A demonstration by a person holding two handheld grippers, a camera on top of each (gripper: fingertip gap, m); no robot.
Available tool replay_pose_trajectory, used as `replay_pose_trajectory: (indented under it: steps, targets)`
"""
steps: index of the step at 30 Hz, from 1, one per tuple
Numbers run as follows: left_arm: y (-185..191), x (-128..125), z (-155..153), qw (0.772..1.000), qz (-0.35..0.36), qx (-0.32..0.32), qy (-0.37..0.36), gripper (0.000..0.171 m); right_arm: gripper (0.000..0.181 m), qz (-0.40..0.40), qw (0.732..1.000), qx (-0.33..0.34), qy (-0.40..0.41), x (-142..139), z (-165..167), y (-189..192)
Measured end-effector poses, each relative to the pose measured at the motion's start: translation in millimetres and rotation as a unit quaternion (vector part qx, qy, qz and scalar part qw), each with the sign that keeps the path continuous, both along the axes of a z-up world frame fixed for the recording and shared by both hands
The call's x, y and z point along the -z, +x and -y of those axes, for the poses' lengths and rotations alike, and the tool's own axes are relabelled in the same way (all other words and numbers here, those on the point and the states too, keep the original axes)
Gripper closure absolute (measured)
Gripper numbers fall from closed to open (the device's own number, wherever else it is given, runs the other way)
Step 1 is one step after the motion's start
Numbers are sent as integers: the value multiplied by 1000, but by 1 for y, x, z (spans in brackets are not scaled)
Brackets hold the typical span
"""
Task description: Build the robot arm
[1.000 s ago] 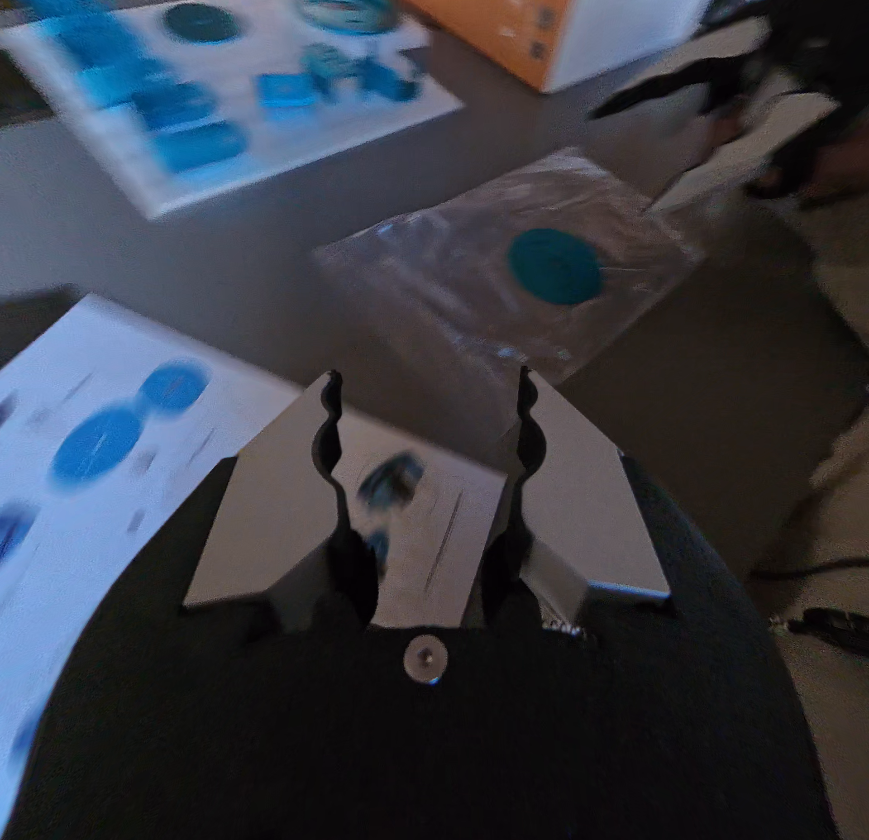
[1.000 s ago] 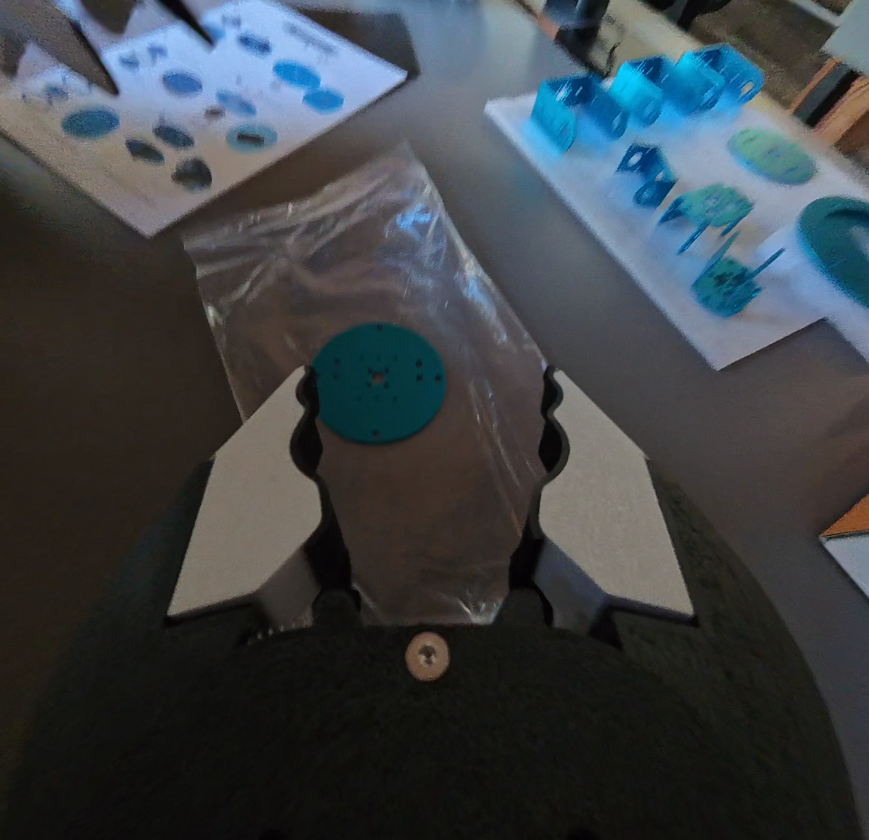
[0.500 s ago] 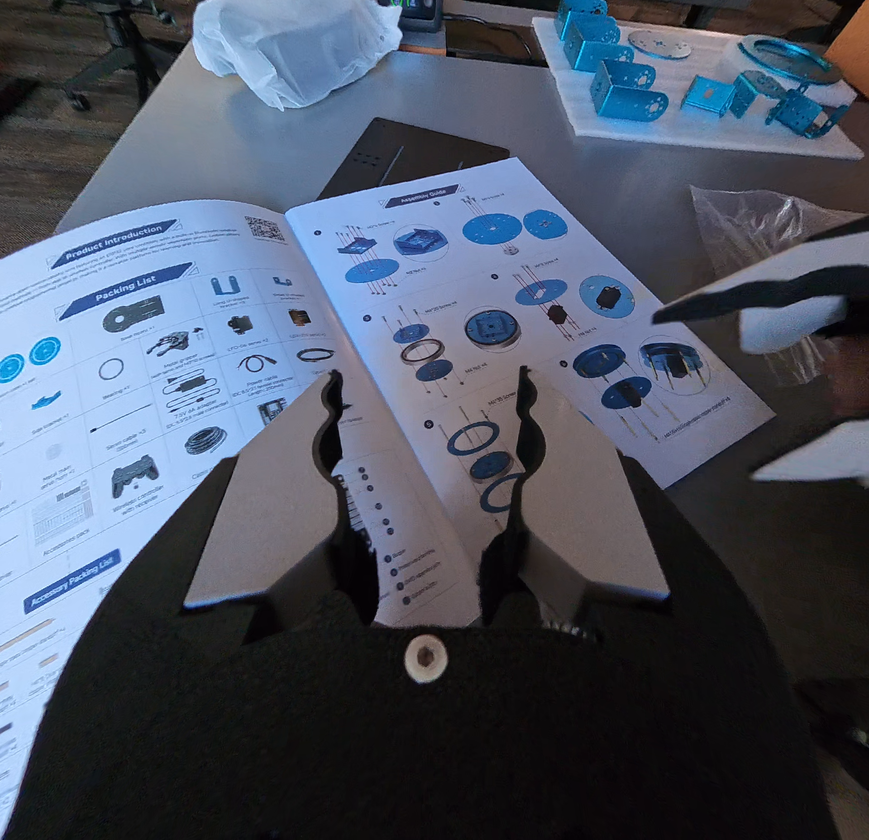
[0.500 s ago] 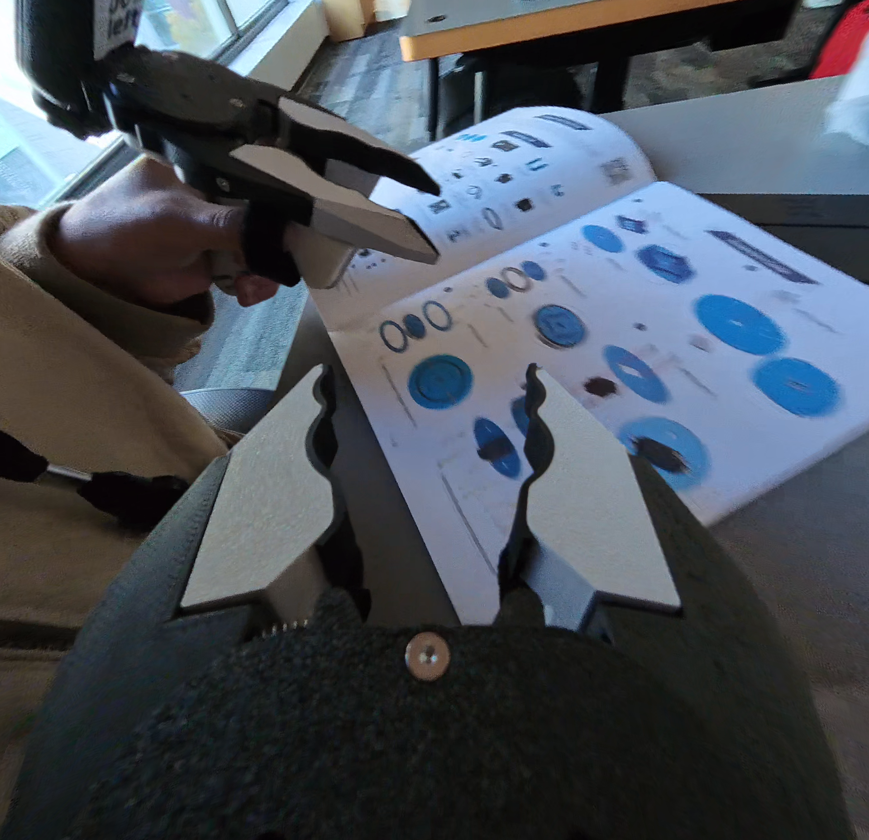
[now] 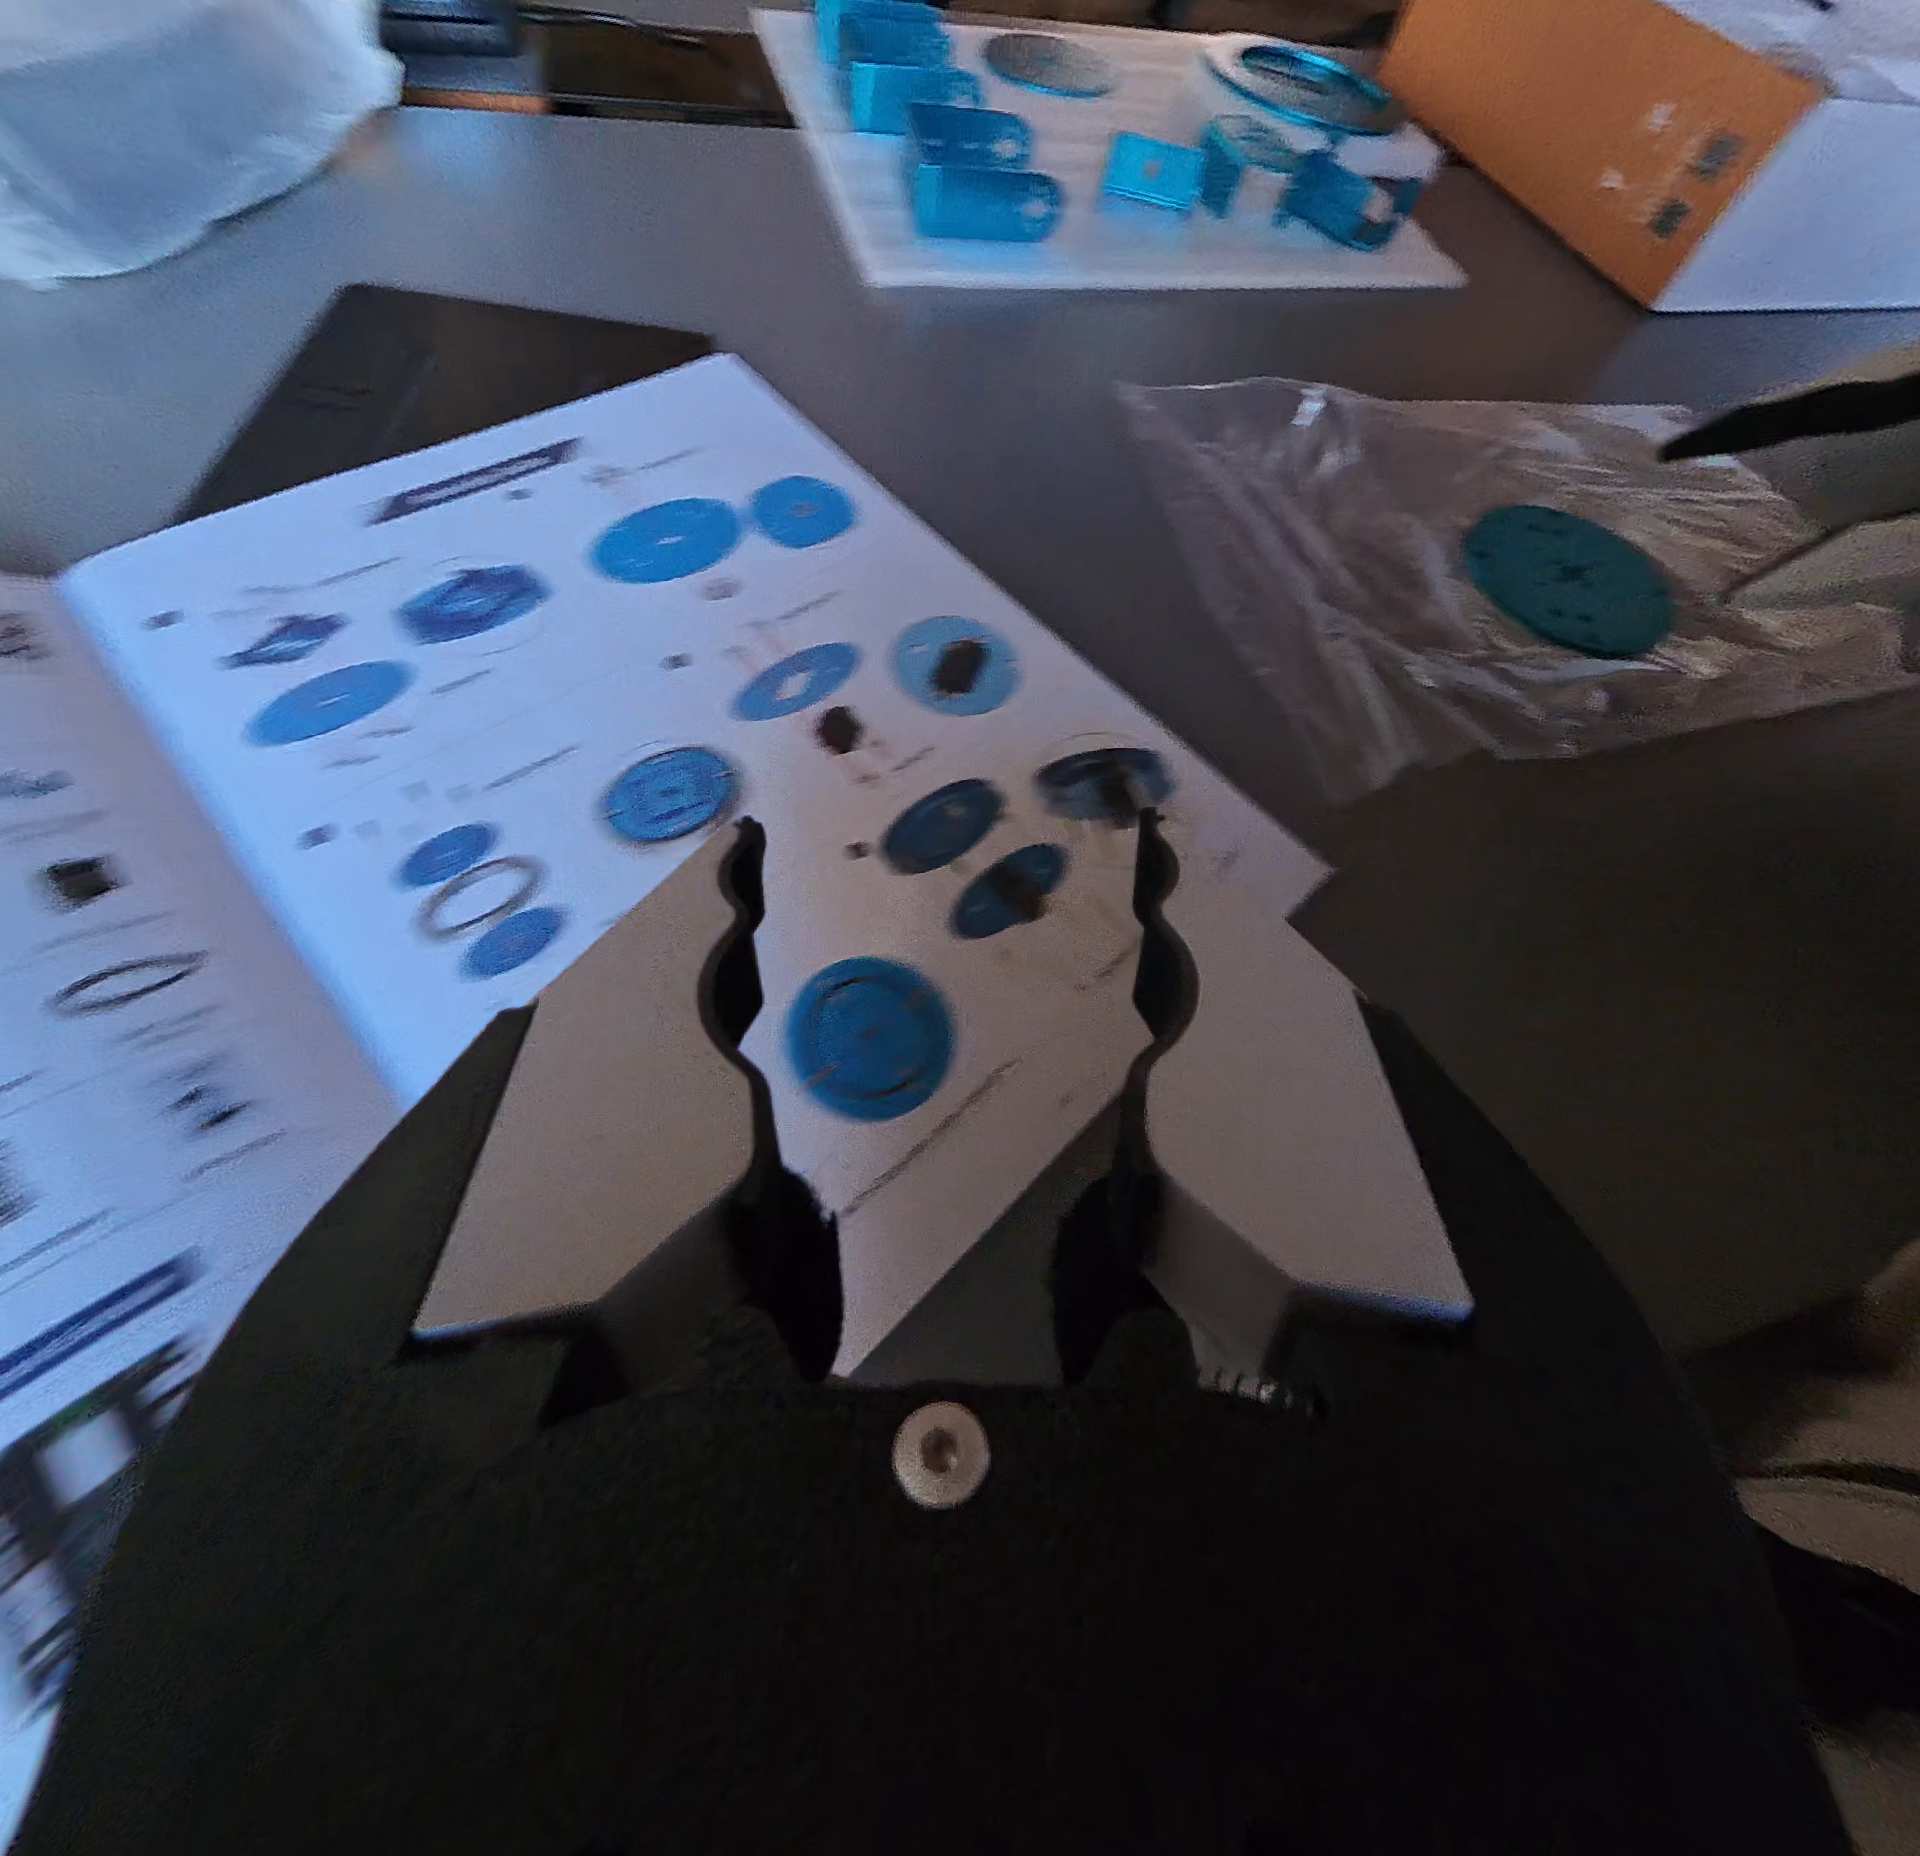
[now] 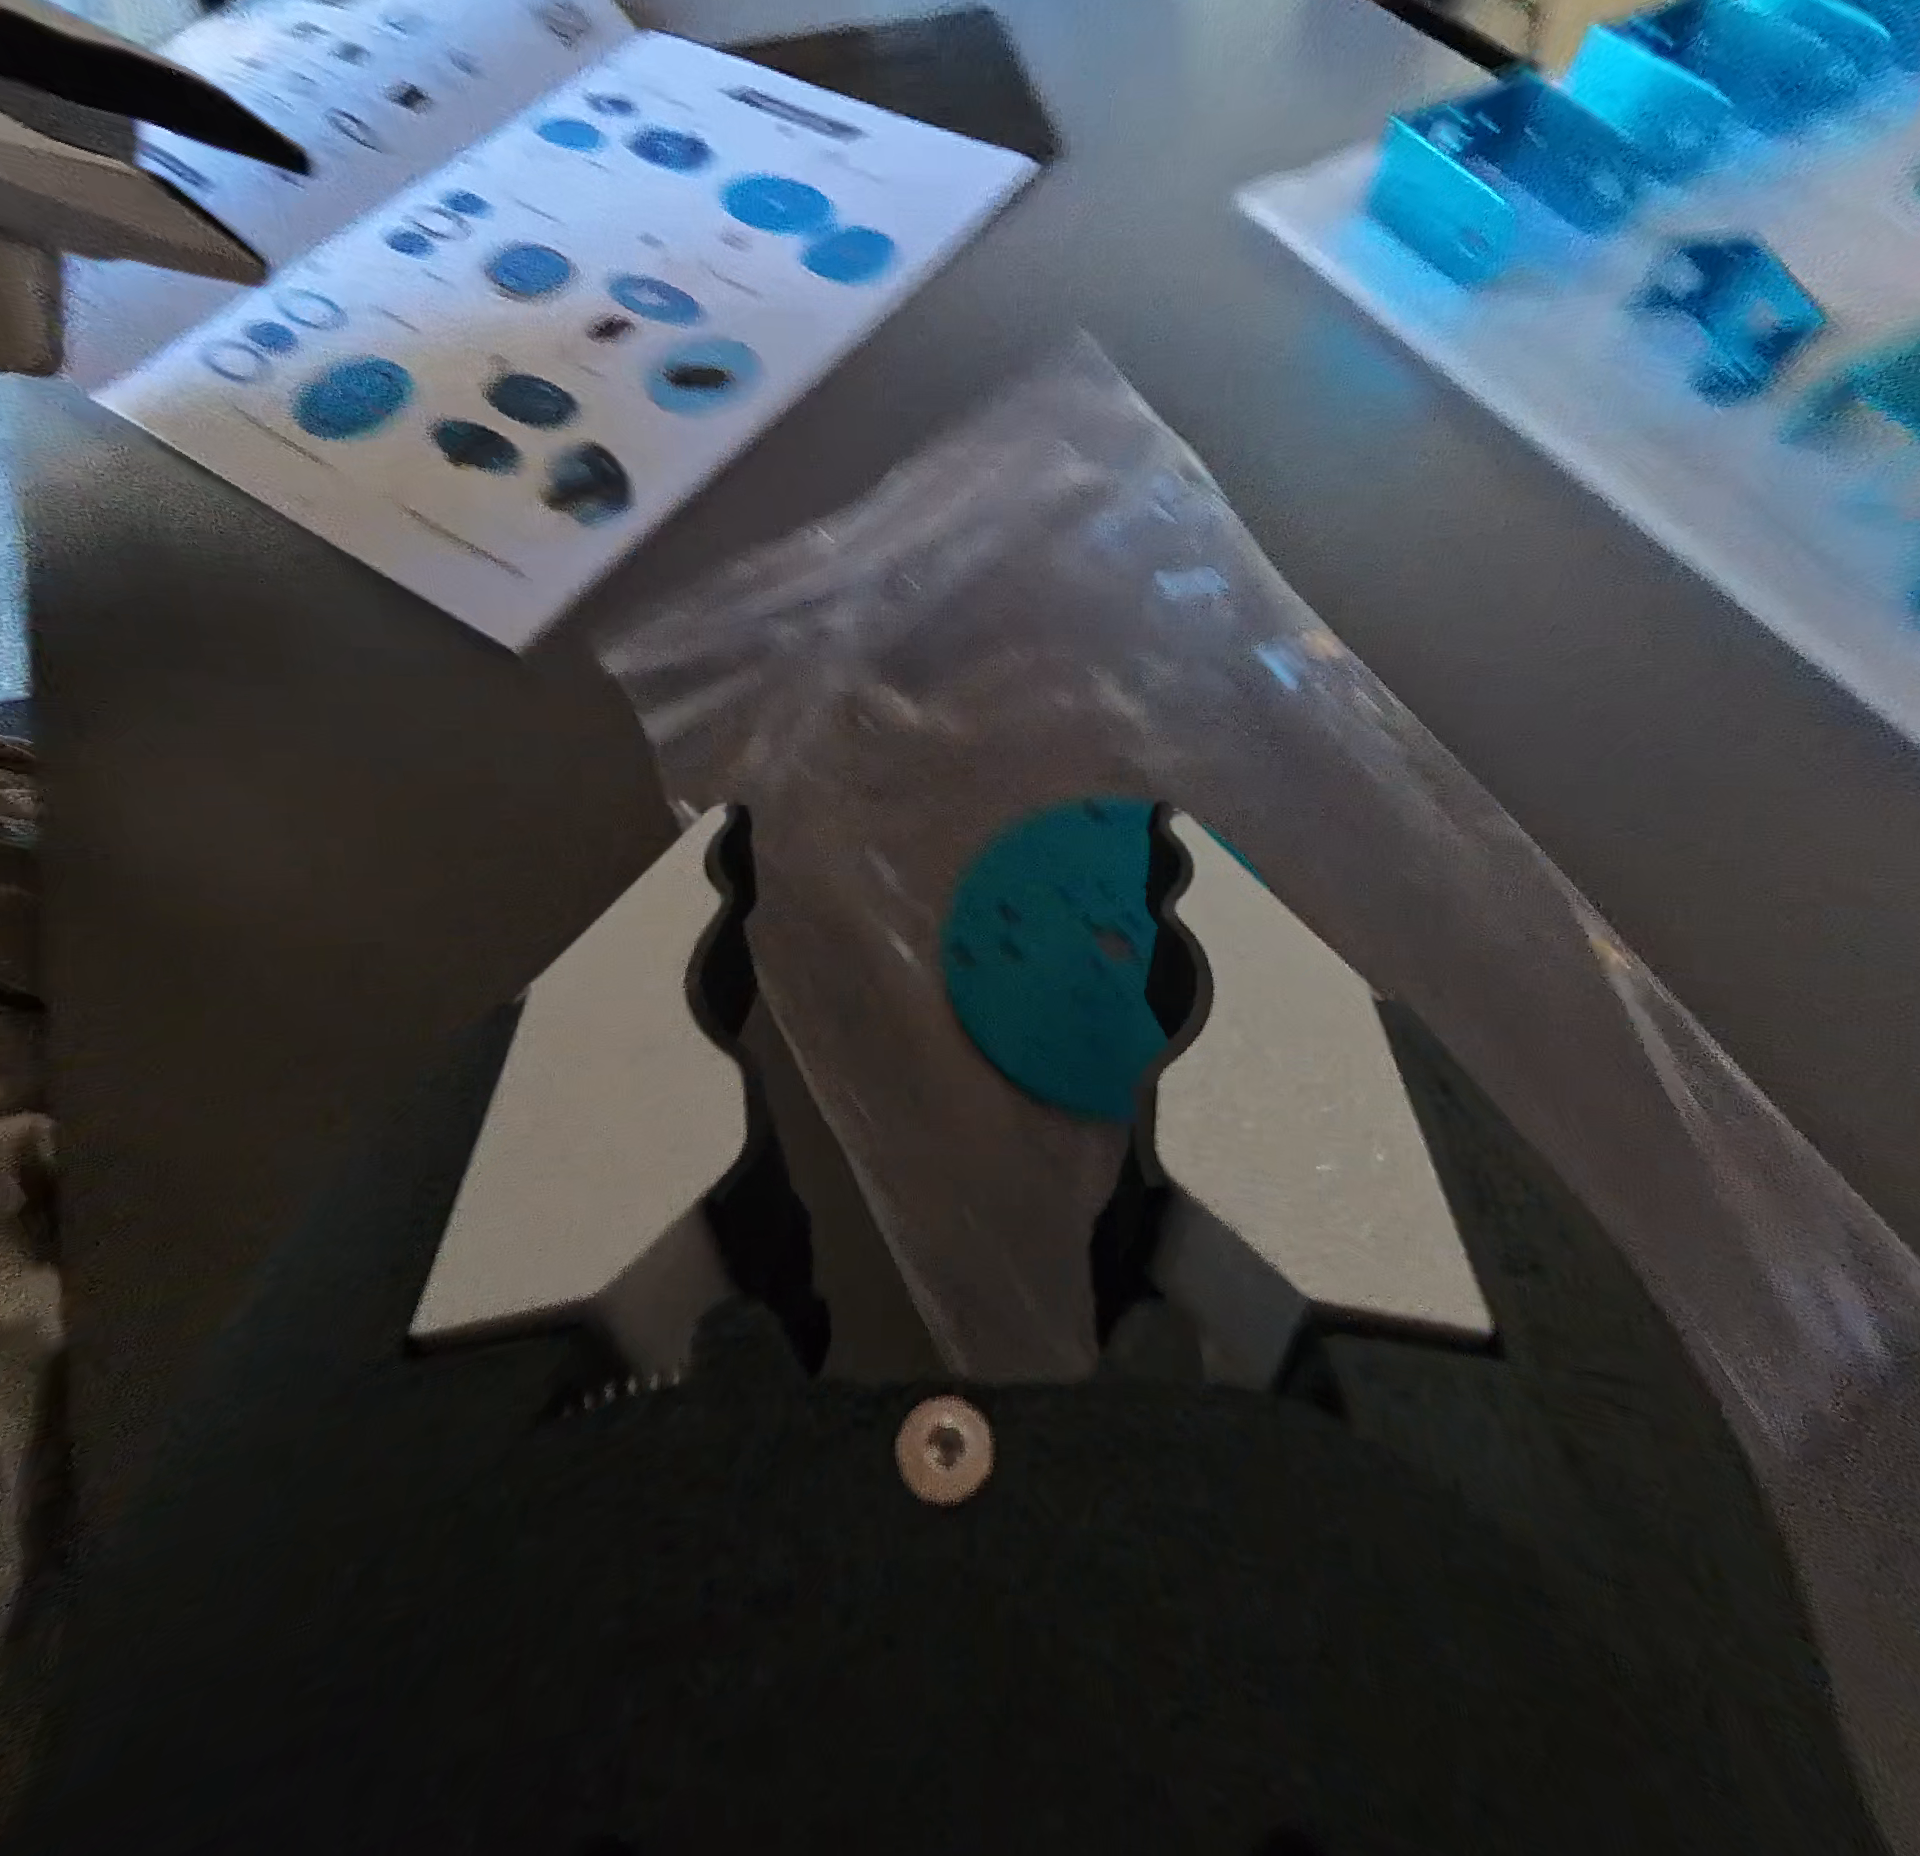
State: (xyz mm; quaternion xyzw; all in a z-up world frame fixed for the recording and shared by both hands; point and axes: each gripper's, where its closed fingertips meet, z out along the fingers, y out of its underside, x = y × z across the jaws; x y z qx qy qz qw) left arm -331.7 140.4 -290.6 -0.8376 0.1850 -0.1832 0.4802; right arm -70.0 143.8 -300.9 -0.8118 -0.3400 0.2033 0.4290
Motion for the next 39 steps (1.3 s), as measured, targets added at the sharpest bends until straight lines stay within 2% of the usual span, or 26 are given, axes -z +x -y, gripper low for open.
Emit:
replay_pose_trajectory:
  steps: [2,4,9,14,21,25,36,39]
  targets:
    - [33,0,4,999,1,45,-7,109,107,12,1000,10,-27,9,4,30]
    - [67,1,6,996,-5,86,-9,115,108,29,999,12,-19,17,0,44]
    - [146,4,11,985,-21,170,-28,129,105,43,998,1,-50,37,-10,46]
    - [190,25,7,976,-57,201,-64,130,105,63,997,-3,-45,43,-16,44]
    - [202,50,5,970,-74,198,-120,134,103,59,997,-5,-54,46,-18,38]
    - [201,52,2,970,-94,192,-113,137,105,73,996,-8,-45,47,-17,37]
    - [199,53,-1,971,-102,190,-104,137,110,-1,995,-49,-86,40,-1,21]
    - [198,53,0,970,-102,192,-106,137,110,11,995,-56,-80,41,2,21]
